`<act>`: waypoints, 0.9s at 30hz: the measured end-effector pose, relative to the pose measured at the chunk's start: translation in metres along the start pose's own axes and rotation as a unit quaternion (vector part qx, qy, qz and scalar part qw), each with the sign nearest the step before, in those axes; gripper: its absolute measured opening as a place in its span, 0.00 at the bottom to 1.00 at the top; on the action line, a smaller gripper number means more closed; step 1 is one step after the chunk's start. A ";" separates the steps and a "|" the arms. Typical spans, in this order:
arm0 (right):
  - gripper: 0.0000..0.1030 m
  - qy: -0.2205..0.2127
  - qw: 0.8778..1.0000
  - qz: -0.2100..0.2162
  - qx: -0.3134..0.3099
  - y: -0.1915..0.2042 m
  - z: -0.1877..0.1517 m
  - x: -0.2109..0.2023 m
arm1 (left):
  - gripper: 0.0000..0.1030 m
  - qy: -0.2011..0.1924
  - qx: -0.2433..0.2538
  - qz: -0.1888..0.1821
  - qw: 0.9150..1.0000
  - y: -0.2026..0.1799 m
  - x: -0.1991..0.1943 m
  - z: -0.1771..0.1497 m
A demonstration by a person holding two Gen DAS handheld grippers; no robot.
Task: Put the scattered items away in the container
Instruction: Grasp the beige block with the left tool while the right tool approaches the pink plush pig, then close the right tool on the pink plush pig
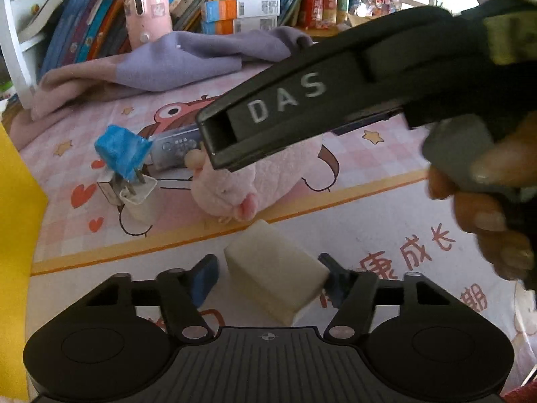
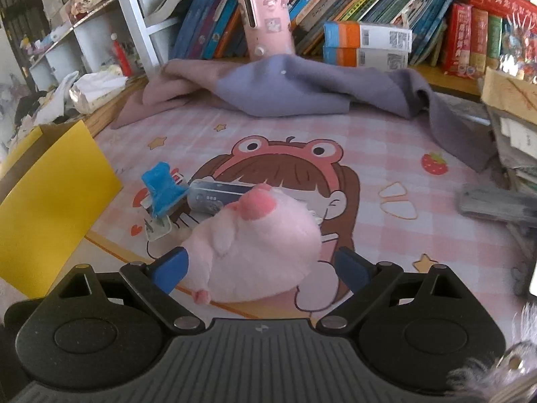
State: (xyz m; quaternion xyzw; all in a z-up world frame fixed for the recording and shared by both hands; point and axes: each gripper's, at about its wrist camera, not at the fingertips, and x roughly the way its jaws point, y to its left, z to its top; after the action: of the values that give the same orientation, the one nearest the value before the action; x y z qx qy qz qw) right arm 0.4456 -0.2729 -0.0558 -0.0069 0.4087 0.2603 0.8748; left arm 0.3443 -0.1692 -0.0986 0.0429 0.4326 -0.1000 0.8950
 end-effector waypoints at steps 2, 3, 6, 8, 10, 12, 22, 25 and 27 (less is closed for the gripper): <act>0.94 0.001 1.000 0.007 0.013 -0.003 0.001 0.006 | 0.48 0.001 0.002 -0.007 1.000 0.001 -0.003 0.000; 0.95 0.001 1.000 0.011 0.022 -0.005 0.002 0.008 | 0.47 0.001 0.002 -0.009 1.000 0.001 -0.005 -0.001; 0.95 0.001 0.999 0.022 0.036 -0.006 0.003 0.016 | 0.42 0.008 -0.005 -0.011 1.000 0.003 -0.012 -0.003; 0.95 0.000 0.999 0.030 0.042 -0.007 0.003 0.020 | 0.39 0.015 -0.012 -0.015 1.000 0.004 -0.016 -0.004; 0.95 0.001 0.998 0.039 0.055 -0.008 0.004 0.024 | 0.37 0.019 -0.016 -0.013 1.000 0.007 -0.021 -0.006; 0.94 0.003 0.996 0.048 0.074 -0.011 0.004 0.028 | 0.36 0.020 -0.021 -0.009 1.000 0.012 -0.025 -0.007; 0.62 -0.018 0.993 0.067 0.100 -0.009 0.004 0.023 | 0.31 0.012 -0.036 0.004 0.999 0.029 -0.038 0.000; 0.62 -0.029 0.993 0.061 0.094 -0.010 0.004 0.010 | 0.30 0.005 -0.036 0.003 0.999 0.030 -0.043 0.001; 0.62 -0.032 0.994 0.051 0.088 -0.010 0.002 0.002 | 0.30 0.003 -0.037 0.003 0.999 0.030 -0.045 0.000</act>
State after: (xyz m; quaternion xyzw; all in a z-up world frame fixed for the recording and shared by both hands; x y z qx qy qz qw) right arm 0.4529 -0.2805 -0.0583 0.0992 0.4012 0.2681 0.8703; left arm 0.3237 -0.1336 -0.0633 0.0117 0.4384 -0.0811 0.8950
